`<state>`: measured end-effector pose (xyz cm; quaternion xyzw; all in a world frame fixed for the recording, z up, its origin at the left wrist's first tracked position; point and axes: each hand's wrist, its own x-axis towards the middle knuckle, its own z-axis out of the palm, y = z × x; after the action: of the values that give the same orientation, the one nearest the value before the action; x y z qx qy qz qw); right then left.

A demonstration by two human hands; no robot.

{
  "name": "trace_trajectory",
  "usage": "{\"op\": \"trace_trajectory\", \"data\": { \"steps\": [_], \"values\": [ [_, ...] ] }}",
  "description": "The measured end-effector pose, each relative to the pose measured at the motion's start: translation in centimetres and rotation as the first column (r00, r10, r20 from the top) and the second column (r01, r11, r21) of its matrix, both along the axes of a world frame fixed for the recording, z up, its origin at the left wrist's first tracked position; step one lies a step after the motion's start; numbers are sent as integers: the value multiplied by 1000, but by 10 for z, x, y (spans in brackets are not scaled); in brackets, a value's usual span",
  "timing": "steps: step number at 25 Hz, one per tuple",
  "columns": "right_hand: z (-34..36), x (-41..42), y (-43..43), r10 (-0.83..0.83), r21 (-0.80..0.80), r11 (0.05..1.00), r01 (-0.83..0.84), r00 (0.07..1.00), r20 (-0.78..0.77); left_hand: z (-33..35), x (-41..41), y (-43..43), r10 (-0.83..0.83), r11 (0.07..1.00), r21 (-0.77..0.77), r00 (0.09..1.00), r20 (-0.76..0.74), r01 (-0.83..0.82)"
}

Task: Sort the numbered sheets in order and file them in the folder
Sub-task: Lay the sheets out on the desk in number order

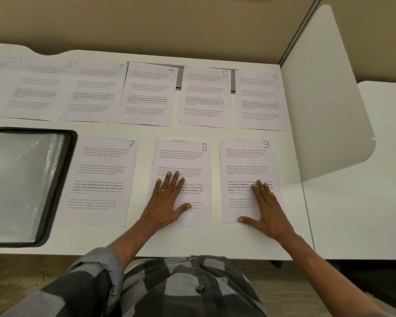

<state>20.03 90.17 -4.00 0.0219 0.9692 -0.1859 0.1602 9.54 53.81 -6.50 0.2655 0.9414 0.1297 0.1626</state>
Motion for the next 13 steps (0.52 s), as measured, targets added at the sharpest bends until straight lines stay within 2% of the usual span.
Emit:
{"op": "trace_trajectory", "data": {
  "steps": [5, 13],
  "values": [
    [6, -2, -41, -82, -14, 997, 81, 995, -53, 13, 12, -14, 76, 997, -12, 997, -14, -77],
    [9, -14, -181, 56, -58, 996, -62, 993, -100, 34, 48, -95, 251, 967, -35, 967, -51, -253]
  ]
}}
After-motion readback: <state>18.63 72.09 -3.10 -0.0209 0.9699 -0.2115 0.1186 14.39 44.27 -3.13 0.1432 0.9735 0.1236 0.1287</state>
